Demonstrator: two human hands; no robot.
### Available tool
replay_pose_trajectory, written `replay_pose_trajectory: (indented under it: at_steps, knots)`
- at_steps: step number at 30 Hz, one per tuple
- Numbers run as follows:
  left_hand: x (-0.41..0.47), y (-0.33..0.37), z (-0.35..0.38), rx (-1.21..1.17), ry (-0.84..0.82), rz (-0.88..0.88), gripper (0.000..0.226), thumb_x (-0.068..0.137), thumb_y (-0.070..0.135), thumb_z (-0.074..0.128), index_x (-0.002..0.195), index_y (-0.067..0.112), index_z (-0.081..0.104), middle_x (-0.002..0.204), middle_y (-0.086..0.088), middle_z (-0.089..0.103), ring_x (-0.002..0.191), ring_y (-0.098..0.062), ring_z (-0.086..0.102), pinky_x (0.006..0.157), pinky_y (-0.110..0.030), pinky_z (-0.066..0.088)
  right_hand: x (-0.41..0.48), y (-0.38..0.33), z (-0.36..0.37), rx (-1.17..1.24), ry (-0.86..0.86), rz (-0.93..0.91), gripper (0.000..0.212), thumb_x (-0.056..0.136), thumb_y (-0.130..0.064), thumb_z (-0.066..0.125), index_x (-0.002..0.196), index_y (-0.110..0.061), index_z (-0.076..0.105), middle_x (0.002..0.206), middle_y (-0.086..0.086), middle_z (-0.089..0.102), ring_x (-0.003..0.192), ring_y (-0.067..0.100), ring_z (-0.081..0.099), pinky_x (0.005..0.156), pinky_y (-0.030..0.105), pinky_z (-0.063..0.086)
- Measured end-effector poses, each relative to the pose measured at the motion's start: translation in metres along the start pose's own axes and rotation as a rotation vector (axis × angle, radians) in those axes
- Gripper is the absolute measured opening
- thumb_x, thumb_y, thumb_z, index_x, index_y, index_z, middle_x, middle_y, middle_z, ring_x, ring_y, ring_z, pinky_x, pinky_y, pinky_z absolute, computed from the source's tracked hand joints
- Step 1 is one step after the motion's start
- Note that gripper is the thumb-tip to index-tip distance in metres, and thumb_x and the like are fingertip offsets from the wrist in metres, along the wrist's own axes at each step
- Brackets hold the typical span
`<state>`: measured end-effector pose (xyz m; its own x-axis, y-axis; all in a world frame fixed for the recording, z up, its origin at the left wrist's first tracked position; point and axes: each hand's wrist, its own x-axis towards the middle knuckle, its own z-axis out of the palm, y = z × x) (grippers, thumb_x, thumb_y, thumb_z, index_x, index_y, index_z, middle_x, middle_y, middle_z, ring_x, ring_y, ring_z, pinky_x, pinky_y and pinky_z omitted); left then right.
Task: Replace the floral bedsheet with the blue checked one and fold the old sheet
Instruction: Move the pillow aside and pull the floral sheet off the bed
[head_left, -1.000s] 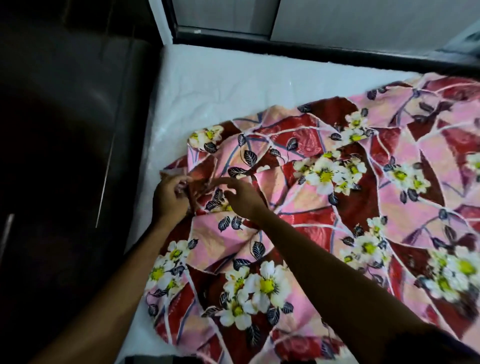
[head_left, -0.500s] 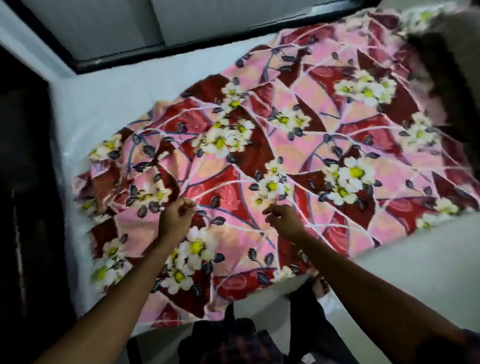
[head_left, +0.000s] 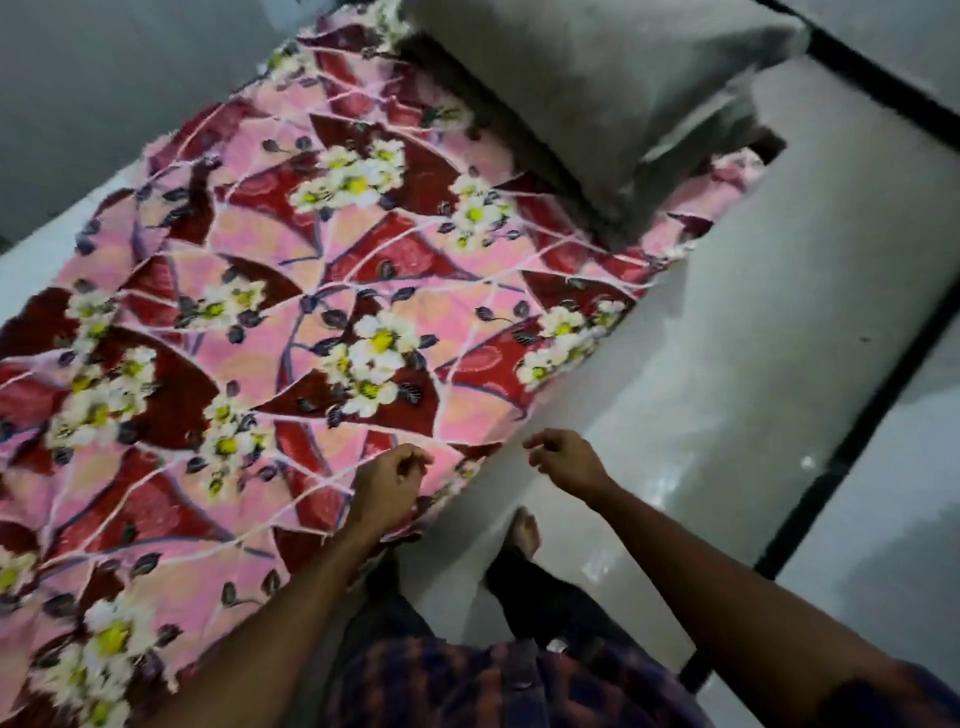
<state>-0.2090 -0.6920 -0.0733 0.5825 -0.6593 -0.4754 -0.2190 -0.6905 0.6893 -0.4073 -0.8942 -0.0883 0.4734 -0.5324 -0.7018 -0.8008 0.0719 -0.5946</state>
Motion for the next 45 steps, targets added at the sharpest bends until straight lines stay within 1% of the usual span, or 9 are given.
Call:
replay_pose_trajectory:
  at_steps: [4, 9, 18, 24, 27, 30, 34, 38, 45]
  knots:
    - [0.044, 0.094, 0.050, 0.047, -0.121, 0.121, 0.025, 0.080, 0.017, 0.053, 0.080, 0.037, 0.068, 0.080, 0.014, 0.071, 0.077, -0.009, 0.068, 0.070, -0.030, 0.054, 0.000, 0.031, -0.085, 0.115, 0.091, 0.052, 0.023, 0.083, -0.015, 0.063, 0.090, -0.033, 0.074, 0.086, -0.008, 0.075, 0.081, 0.015, 0.070, 0.085, 0.041, 0.058]
    - [0.111, 0.194, 0.110, 0.119, -0.218, 0.242, 0.028, 0.089, 0.001, 0.057, 0.090, 0.025, 0.072, 0.081, 0.014, 0.069, 0.070, 0.004, 0.064, 0.062, -0.012, 0.044, 0.014, 0.058, -0.165, 0.229, 0.197, 0.102, 0.024, 0.086, -0.015, 0.059, 0.098, -0.028, 0.075, 0.083, -0.006, 0.075, 0.082, 0.016, 0.070, 0.084, 0.039, 0.058]
    - [0.246, 0.326, 0.204, 0.089, -0.267, 0.275, 0.022, 0.080, 0.018, 0.057, 0.080, 0.036, 0.071, 0.081, 0.020, 0.072, 0.080, -0.002, 0.068, 0.075, -0.024, 0.053, 0.110, 0.071, -0.310, 0.209, 0.172, 0.178, 0.021, 0.084, -0.020, 0.061, 0.097, -0.032, 0.073, 0.094, -0.001, 0.074, 0.092, 0.021, 0.069, 0.088, 0.040, 0.056]
    - [0.330, 0.417, 0.250, 0.120, -0.338, 0.282, 0.028, 0.084, 0.001, 0.059, 0.090, 0.023, 0.075, 0.088, 0.012, 0.074, 0.084, -0.003, 0.069, 0.080, -0.024, 0.054, 0.177, 0.051, -0.426, 0.235, 0.141, 0.227, 0.019, 0.088, -0.016, 0.061, 0.093, -0.031, 0.071, 0.091, -0.003, 0.074, 0.088, 0.018, 0.067, 0.083, 0.035, 0.053]
    - [0.362, 0.473, 0.263, 0.103, -0.304, 0.343, 0.027, 0.082, -0.001, 0.059, 0.087, 0.019, 0.076, 0.086, 0.011, 0.074, 0.081, 0.003, 0.067, 0.074, -0.015, 0.047, 0.211, 0.041, -0.477, 0.304, 0.194, 0.229, 0.021, 0.088, -0.013, 0.060, 0.090, -0.030, 0.072, 0.084, 0.000, 0.074, 0.083, 0.019, 0.069, 0.084, 0.040, 0.056]
    - [0.395, 0.524, 0.270, 0.133, -0.292, 0.464, 0.024, 0.081, 0.009, 0.055, 0.091, 0.016, 0.076, 0.090, 0.006, 0.075, 0.083, -0.007, 0.068, 0.075, -0.023, 0.051, 0.244, 0.026, -0.523, 0.336, 0.220, 0.214, 0.021, 0.090, -0.007, 0.058, 0.092, -0.022, 0.073, 0.089, 0.006, 0.074, 0.076, 0.019, 0.066, 0.080, 0.037, 0.056]
    - [0.457, 0.577, 0.280, 0.470, -0.224, 0.779, 0.027, 0.075, 0.017, 0.055, 0.096, 0.020, 0.071, 0.094, 0.001, 0.068, 0.087, -0.025, 0.060, 0.076, -0.038, 0.051, 0.303, 0.018, -0.573, 0.272, 0.184, 0.163, 0.020, 0.089, -0.009, 0.059, 0.086, -0.022, 0.073, 0.089, 0.006, 0.075, 0.079, 0.022, 0.068, 0.084, 0.045, 0.056]
    - [0.521, 0.646, 0.296, 0.726, -0.133, 1.073, 0.026, 0.069, 0.015, 0.059, 0.093, 0.017, 0.070, 0.092, -0.002, 0.066, 0.091, -0.028, 0.058, 0.068, -0.037, 0.047, 0.363, 0.007, -0.627, 0.239, 0.151, 0.143, 0.021, 0.080, -0.012, 0.058, 0.076, -0.028, 0.072, 0.079, -0.007, 0.071, 0.078, 0.022, 0.064, 0.085, 0.044, 0.054]
    - [0.614, 0.760, 0.327, 1.253, -0.353, 0.836, 0.035, 0.085, 0.041, 0.063, 0.112, 0.018, 0.065, 0.111, -0.005, 0.066, 0.111, -0.028, 0.057, 0.096, -0.042, 0.041, 0.450, -0.002, -0.709, 0.220, 0.107, 0.172, 0.027, 0.087, -0.008, 0.062, 0.098, -0.027, 0.077, 0.115, 0.000, 0.074, 0.102, 0.018, 0.066, 0.098, 0.034, 0.051]
